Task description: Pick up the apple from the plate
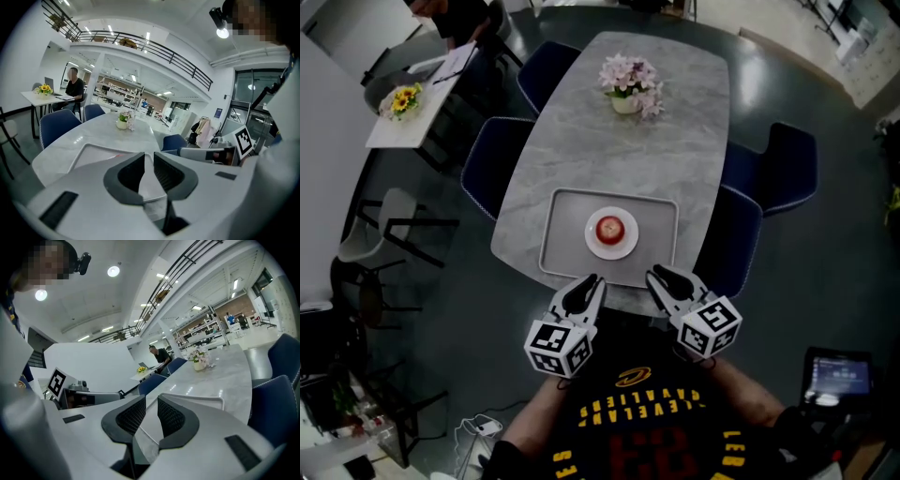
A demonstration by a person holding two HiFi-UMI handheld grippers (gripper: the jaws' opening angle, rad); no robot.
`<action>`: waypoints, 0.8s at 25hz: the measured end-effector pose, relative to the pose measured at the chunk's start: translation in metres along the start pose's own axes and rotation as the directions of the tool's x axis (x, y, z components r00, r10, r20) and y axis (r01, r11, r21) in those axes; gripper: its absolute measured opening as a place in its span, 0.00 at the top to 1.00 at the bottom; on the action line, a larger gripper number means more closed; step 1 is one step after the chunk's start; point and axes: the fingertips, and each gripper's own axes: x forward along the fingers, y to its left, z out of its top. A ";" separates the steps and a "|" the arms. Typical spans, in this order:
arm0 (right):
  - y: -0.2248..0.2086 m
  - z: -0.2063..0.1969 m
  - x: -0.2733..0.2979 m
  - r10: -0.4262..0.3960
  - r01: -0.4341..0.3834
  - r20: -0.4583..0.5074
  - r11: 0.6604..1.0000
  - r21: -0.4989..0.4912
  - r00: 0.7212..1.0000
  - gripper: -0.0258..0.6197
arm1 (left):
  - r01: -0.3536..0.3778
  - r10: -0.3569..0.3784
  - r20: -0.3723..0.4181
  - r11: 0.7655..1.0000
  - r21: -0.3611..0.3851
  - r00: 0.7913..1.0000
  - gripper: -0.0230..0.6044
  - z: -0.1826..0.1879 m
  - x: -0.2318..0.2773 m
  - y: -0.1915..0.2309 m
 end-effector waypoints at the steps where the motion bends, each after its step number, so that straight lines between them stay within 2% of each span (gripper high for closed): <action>1: -0.004 -0.002 0.005 -0.004 0.004 -0.013 1.000 0.007 1.000 0.86 | -0.005 0.005 -0.017 1.000 -0.011 1.000 0.89 -0.002 0.004 0.008; 5: -0.028 -0.007 0.027 -0.037 0.039 -0.057 0.999 0.034 0.998 0.86 | -0.031 0.026 -0.106 0.999 -0.038 0.994 0.89 -0.016 0.027 0.049; 8: -0.048 -0.014 0.044 -0.073 0.079 -0.089 0.995 0.068 0.993 0.86 | -0.042 0.027 -0.191 0.996 -0.076 0.981 0.89 -0.032 0.046 0.082; 12: -0.073 -0.029 0.065 -0.119 0.138 -0.148 0.983 0.120 0.982 0.86 | -0.059 0.012 -0.290 0.986 -0.154 0.957 0.89 -0.054 0.069 0.120; 16: -0.102 -0.053 0.087 -0.145 0.187 -0.203 0.961 0.206 0.968 0.86 | -0.079 0.001 -0.382 0.979 -0.189 0.924 0.89 -0.078 0.098 0.151; 20: -0.124 -0.074 0.105 -0.169 0.234 -0.259 0.941 0.246 0.951 0.86 | -0.082 -0.026 -0.438 0.970 -0.227 0.898 0.89 -0.093 0.120 0.168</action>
